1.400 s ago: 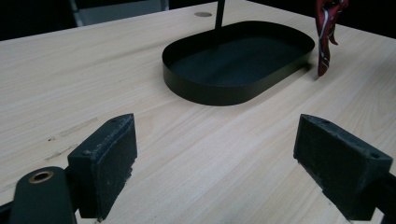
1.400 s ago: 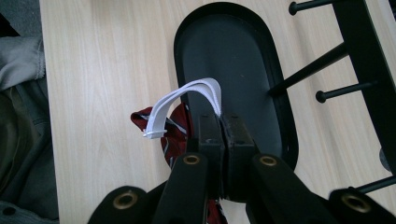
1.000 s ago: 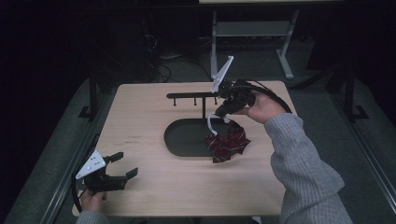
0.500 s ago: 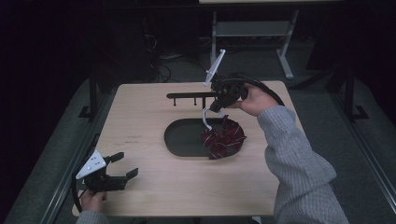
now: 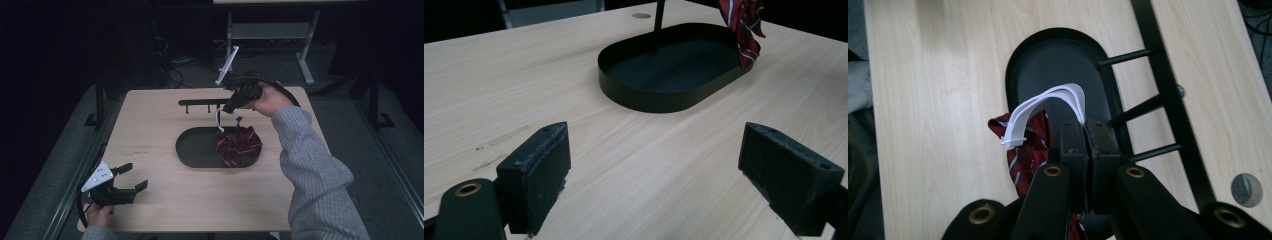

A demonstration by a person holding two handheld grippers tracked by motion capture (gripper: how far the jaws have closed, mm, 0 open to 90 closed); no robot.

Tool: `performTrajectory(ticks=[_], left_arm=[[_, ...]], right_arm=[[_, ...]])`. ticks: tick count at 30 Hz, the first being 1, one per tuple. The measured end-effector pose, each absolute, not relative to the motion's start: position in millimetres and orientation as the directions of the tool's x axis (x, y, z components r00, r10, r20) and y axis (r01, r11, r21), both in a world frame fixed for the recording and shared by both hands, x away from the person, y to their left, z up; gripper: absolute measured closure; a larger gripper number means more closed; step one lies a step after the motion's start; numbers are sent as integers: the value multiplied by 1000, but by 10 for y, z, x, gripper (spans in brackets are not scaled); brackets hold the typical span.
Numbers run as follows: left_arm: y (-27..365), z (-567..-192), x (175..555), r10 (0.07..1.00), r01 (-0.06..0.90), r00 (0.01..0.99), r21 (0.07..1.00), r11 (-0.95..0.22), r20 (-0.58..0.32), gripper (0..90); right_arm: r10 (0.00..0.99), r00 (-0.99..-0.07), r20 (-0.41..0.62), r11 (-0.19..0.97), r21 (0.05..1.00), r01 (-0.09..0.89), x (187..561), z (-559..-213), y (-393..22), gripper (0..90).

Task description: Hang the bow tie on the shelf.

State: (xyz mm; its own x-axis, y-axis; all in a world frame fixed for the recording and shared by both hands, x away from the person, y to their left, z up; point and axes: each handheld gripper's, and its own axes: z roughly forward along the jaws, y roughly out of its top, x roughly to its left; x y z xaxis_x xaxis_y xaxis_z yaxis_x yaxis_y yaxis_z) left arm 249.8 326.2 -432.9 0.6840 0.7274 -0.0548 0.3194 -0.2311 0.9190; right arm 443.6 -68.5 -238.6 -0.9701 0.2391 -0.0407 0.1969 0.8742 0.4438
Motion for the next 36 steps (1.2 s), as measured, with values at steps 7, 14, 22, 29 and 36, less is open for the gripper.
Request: performTrajectory(ticks=[7, 14, 22, 29, 36], left_arm=[[3261, -4327, 2502, 724, 320, 688, 916, -244, -47, 131], [3262, -4329, 2504, 724, 319, 689, 916, -244, -47, 131], [3263, -4328, 2502, 723, 317, 689, 917, -244, -46, 131], [3280, -4323, 2503, 726, 317, 687, 917, -240, -47, 131], [3276, -4322, 2502, 725, 314, 688, 918, -244, -43, 131]], right_arm=[[260, -965, -35, 871, 439, 219, 4547, -2396, -713, 873], [290, -956, -33, 868, 429, 249, 4635, -2449, -763, 872], [322, -947, -22, 865, 414, 284, 4738, -2526, -810, 871], [341, -940, -16, 862, 405, 306, 4795, -2600, -826, 871], [362, -932, -23, 854, 410, 321, 4830, -2623, -854, 871]])
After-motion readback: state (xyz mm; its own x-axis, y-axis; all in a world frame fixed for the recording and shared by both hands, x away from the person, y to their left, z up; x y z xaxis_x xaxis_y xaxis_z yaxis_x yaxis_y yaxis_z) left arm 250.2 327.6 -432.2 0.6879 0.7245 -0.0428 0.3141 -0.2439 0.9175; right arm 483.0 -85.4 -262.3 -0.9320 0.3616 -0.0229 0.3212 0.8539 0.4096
